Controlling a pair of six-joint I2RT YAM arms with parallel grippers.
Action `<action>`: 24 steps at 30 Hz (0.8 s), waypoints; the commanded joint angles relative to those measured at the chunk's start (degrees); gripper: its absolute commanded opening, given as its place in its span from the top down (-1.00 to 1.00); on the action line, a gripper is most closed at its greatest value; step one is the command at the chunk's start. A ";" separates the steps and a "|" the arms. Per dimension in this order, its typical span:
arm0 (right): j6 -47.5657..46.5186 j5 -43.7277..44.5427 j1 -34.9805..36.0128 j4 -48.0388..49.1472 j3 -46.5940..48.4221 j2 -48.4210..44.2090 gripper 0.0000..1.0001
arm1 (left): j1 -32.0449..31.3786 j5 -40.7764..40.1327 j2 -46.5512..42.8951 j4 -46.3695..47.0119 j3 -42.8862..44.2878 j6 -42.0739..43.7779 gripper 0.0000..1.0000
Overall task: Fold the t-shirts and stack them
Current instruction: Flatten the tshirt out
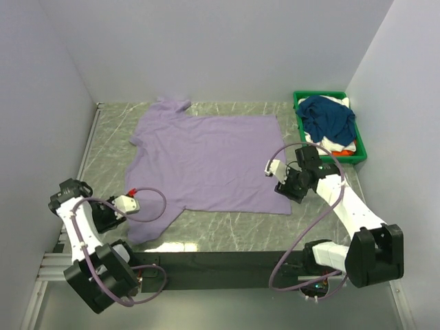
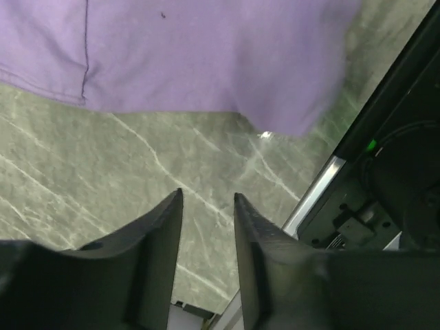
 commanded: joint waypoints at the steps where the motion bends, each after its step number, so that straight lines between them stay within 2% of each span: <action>1: 1.56 0.06 -0.18 -2.04 7.67 0.33 -0.24 | 0.25 1.50 4.56 -0.91 5.11 2.70 0.14; 3: 6.11 -1.87 -0.88 -3.09 11.73 3.23 -0.24 | 0.25 8.41 8.96 -0.56 11.96 -2.92 -0.06; 4: 7.97 -3.36 -0.88 -3.19 15.40 6.90 -0.24 | 0.07 11.16 14.03 -0.91 14.42 -6.77 -0.27; 6: 14.01 -4.60 -0.79 -3.36 19.20 11.31 -0.19 | -1.06 17.13 18.98 2.57 21.28 -14.15 -0.29; 7: 16.32 -5.48 -0.79 -3.10 22.61 15.95 -0.11 | -2.64 18.21 22.74 5.56 23.04 -23.93 -0.20; 8: 18.60 -5.49 -0.79 -2.66 24.38 18.43 -0.07 | -3.61 19.09 24.17 8.64 25.49 -28.90 -0.14; 9: 22.71 -5.40 -0.88 -2.14 26.06 20.98 0.03 | -4.49 19.79 25.41 15.63 26.21 -33.74 -0.10; 10: 24.58 -5.22 -0.88 -1.96 29.38 25.53 0.07 | -6.50 19.54 26.81 18.83 26.57 -41.88 -0.04; 12: 28.62 -5.14 -0.88 -2.48 32.47 29.77 0.14 | -9.14 17.88 27.79 25.42 25.96 -48.78 0.03; 16: 33.30 -4.17 -0.97 -1.78 39.32 39.61 0.20 | -17.22 9.27 31.20 41.58 22.62 -63.02 0.10; 20: 35.50 -3.03 -0.79 -1.69 42.59 45.16 0.22 | -19.35 3.12 37.88 45.49 23.58 -69.37 0.18; 24: 36.11 -0.75 -0.71 -1.87 43.47 48.95 0.24 | -19.53 -1.02 44.13 45.14 24.12 -70.18 0.27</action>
